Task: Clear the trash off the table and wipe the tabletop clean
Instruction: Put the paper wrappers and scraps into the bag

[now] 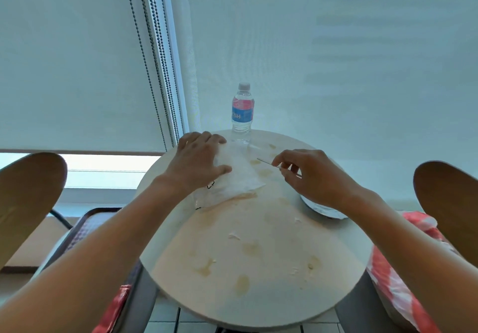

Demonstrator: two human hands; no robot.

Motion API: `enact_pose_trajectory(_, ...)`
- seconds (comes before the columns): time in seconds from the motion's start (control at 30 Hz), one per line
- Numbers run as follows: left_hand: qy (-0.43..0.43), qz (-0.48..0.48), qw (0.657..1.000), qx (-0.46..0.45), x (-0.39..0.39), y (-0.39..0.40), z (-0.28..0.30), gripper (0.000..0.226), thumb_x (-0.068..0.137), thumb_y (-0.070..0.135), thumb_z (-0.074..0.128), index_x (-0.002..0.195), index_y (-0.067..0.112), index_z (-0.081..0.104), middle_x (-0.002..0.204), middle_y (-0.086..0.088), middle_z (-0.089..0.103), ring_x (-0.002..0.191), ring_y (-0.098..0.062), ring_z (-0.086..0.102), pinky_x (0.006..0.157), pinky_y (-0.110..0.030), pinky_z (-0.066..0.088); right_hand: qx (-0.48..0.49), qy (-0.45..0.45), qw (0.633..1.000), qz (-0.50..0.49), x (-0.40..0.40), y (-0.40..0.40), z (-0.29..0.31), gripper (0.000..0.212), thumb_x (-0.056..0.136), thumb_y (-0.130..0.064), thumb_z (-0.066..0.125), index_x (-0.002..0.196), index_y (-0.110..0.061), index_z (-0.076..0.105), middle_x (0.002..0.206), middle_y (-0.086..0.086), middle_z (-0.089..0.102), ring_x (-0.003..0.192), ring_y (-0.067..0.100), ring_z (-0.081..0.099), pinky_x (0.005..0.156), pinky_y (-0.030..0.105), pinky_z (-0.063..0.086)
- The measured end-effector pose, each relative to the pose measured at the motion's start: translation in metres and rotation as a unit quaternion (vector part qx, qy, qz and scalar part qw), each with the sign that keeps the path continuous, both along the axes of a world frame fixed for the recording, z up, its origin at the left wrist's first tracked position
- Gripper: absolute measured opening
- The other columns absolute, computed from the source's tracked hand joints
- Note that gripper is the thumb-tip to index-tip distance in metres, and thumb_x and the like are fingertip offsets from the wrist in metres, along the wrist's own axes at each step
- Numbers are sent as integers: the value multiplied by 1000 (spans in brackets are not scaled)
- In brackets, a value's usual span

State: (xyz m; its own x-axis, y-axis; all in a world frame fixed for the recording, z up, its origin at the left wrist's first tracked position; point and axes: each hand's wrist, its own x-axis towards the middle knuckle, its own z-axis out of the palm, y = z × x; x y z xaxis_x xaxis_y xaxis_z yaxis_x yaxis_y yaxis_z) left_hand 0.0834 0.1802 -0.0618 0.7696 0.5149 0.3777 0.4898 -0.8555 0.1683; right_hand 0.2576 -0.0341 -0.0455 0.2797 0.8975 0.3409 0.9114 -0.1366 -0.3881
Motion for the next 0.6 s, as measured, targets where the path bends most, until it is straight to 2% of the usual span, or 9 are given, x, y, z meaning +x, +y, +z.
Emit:
enact_pose_trajectory(0.1, -32, -32, 998, -41, 1, -3, 9, 48, 84, 48, 70, 123, 22, 60, 92, 11, 57, 100, -19, 58, 96, -37, 37, 5, -1, 1000, -7, 1, -5, 2, 21, 93, -10, 63, 106, -25, 71, 87, -10, 66, 79, 11, 64, 76, 24, 51)
enact_pose_trajectory(0.17, -47, -55, 994, -81, 2, -7, 18, 37, 88, 42, 68, 116, 19, 64, 88, 8, 56, 89, -18, 59, 84, -35, 45, 6, -8, 1000, -20, 2, -11, 5, 21, 93, -12, 63, 105, -27, 71, 87, -12, 66, 80, 10, 65, 77, 25, 51)
enact_pose_trajectory(0.23, -54, -67, 991, -98, 3, -14, 28, 26, 90, 40, 64, 105, 19, 66, 86, 6, 57, 85, -18, 59, 77, -33, 47, 5, -11, 999, -36, 4, -19, 9, 21, 94, -13, 62, 106, -29, 71, 88, -12, 66, 81, 9, 65, 78, 27, 53)
enact_pose_trajectory(0.3, -52, -84, 991, -92, 3, -22, 40, 22, 90, 41, 62, 97, 20, 66, 85, 6, 59, 82, -18, 59, 75, -35, 49, 5, -6, 999, -50, 5, -28, 13, 21, 94, -13, 63, 106, -28, 71, 89, -11, 67, 82, 10, 66, 78, 28, 54)
enact_pose_trajectory(0.5, -82, -140, 984, -75, 7, -50, 78, 17, 91, 40, 65, 95, 23, 66, 89, 5, 61, 81, -18, 56, 75, -32, 44, -2, 10, 996, -94, 8, -59, 21, 20, 95, -14, 63, 108, -27, 71, 91, -12, 68, 83, 9, 66, 80, 30, 55)
enact_pose_trajectory(0.6, -91, -152, 982, -73, 14, -65, 88, 15, 93, 42, 63, 93, 27, 64, 88, 5, 62, 73, -13, 55, 68, -28, 40, 5, 11, 994, -106, 13, -76, 22, 20, 95, -14, 64, 109, -25, 72, 91, -10, 69, 82, 9, 66, 80, 28, 54)
